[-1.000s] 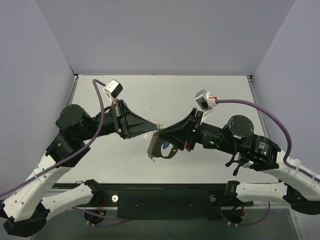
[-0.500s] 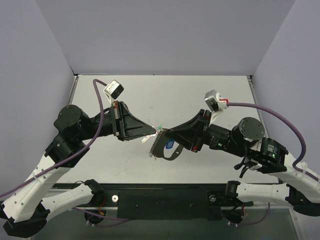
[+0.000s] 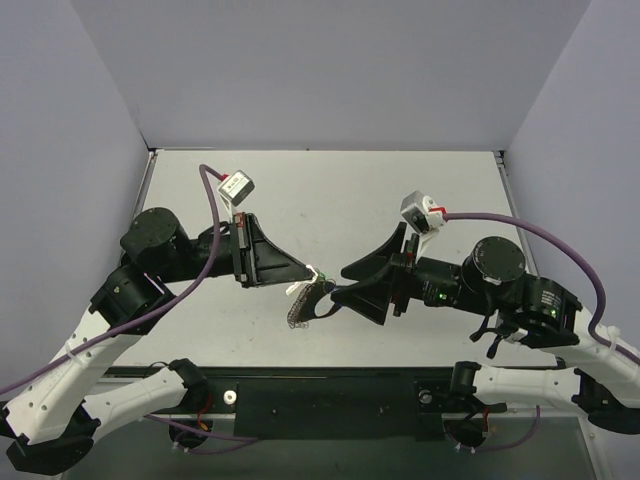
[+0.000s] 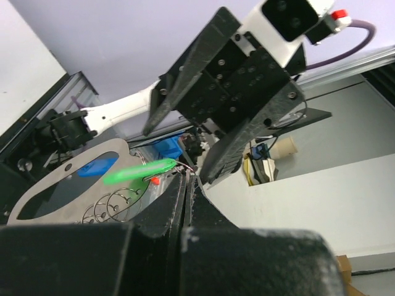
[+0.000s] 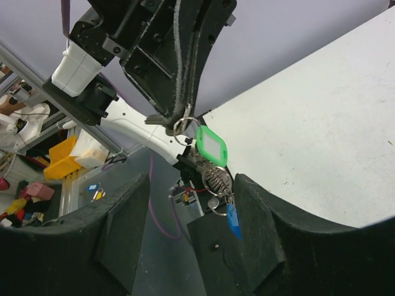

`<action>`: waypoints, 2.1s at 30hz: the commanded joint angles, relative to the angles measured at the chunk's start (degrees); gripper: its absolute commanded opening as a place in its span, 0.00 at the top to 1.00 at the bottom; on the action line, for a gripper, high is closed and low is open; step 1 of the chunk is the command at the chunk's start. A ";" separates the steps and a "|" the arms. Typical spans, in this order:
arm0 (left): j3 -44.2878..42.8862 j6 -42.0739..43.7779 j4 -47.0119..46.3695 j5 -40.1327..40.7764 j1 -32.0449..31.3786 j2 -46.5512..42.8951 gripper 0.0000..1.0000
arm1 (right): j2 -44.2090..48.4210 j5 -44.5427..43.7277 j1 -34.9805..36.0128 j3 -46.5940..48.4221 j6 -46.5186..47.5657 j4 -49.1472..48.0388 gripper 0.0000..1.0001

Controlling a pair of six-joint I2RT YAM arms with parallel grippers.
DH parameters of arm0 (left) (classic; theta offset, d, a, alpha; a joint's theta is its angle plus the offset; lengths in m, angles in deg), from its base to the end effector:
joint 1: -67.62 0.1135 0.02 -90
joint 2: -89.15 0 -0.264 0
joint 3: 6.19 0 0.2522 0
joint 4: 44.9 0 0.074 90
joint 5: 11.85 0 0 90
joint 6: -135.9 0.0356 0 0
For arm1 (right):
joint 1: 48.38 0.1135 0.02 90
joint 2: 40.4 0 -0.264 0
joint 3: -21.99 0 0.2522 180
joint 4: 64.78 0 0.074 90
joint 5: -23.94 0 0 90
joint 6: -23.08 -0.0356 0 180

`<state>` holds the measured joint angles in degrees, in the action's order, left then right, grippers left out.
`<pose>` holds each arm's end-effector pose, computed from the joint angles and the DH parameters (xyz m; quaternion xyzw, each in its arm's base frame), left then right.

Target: Remove the keys from the keyring

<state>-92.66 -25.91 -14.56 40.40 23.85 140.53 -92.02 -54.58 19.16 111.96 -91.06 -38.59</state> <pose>0.1029 -0.1288 0.4732 0.0757 0.6794 -0.7059 0.1857 0.0547 0.1509 0.4999 -0.3034 0.5520 0.5991 0.4942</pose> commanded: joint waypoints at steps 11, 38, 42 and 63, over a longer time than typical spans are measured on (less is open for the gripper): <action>-4.46 13.27 6.18 -0.83 0.00 0.22 1.00 | -4.63 11.98 0.30 6.41 0.15 -0.47 0.63; -3.41 14.51 4.87 -3.73 -0.44 -1.28 1.00 | -7.53 10.49 0.04 9.31 3.75 1.73 0.60; -3.14 13.89 3.81 -3.99 -0.35 -1.19 1.00 | -9.03 11.01 0.04 9.49 3.31 1.29 0.59; -3.49 11.17 0.03 -5.22 -0.35 -1.36 1.00 | -10.79 11.89 0.04 8.70 2.52 -0.82 0.86</action>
<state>-94.21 -13.58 -7.98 36.48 23.78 139.72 -102.22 -43.17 19.14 120.33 -88.20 -36.93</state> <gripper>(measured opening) 0.023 0.201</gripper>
